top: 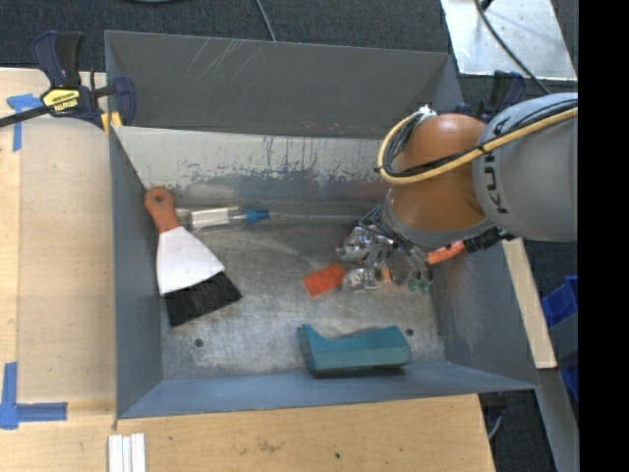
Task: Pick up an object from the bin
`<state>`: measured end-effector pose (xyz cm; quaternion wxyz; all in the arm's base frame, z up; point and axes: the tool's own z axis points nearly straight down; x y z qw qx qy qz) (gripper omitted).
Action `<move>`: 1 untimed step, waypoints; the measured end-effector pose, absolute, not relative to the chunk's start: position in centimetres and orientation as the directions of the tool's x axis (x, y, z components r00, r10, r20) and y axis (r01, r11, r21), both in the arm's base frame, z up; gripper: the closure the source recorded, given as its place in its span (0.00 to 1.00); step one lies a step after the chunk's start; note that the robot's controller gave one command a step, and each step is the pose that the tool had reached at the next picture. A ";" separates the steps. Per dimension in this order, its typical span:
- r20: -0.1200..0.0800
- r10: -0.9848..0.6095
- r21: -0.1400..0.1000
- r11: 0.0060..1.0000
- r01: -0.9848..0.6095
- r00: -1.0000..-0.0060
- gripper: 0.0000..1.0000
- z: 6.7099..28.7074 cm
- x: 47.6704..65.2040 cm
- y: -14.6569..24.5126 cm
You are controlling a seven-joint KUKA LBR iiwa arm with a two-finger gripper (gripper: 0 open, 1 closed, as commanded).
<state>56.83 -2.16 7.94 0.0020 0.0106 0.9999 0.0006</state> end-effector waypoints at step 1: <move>-0.003 -0.036 0.000 0.999 -0.036 -0.999 1.00 27.0 58.8 -1.2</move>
Offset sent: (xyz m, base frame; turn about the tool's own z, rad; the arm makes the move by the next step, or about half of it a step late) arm 0.0000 0.0000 0.0000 0.0000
